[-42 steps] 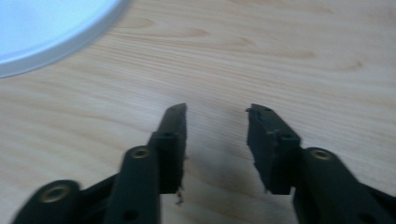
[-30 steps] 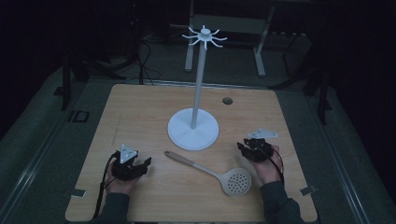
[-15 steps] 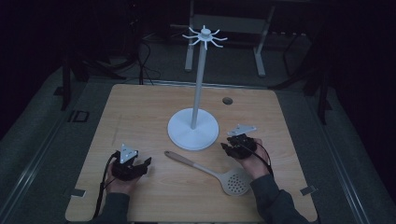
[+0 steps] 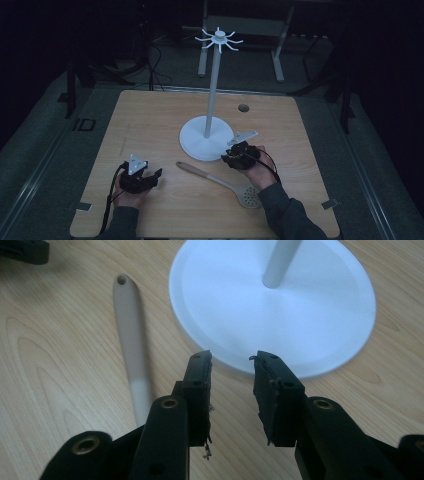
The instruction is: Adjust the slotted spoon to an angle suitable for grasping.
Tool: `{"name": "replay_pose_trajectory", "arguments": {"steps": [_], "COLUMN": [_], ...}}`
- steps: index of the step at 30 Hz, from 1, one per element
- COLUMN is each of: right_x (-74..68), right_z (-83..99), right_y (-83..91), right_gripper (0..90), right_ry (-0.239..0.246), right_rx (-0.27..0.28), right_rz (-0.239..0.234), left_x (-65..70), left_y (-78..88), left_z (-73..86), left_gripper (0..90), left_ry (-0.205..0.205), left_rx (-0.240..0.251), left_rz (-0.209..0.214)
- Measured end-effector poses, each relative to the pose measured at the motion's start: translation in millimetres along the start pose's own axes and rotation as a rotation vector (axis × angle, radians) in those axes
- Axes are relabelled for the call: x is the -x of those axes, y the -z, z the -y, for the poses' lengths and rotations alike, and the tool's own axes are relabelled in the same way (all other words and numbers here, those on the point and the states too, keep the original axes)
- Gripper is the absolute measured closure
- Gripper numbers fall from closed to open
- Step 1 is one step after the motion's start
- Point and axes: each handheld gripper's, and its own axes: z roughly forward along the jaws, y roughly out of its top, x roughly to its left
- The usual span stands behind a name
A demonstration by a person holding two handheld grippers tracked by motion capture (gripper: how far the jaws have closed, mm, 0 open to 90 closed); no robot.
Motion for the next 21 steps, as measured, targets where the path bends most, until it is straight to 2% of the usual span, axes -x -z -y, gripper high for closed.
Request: {"name": "replay_pose_trajectory", "arguments": {"steps": [12,21], "right_x": [-13.8,-25.5], "right_z": [-8.4,-9.0], "right_y": [-15.7,-33.9], "right_gripper": [67.3,65.1], "right_ry": [0.027,0.055], "right_rx": [-0.038,-0.096], "right_rz": [-0.036,-0.072], "left_x": [-0.6,-0.6], "left_y": [0.5,0.7], "left_z": [-0.1,-0.2], "left_gripper": [37.1,37.1], "left_ry": [0.0,0.004], "left_rx": [0.003,0.005], "left_rz": [-0.001,0.001]}}
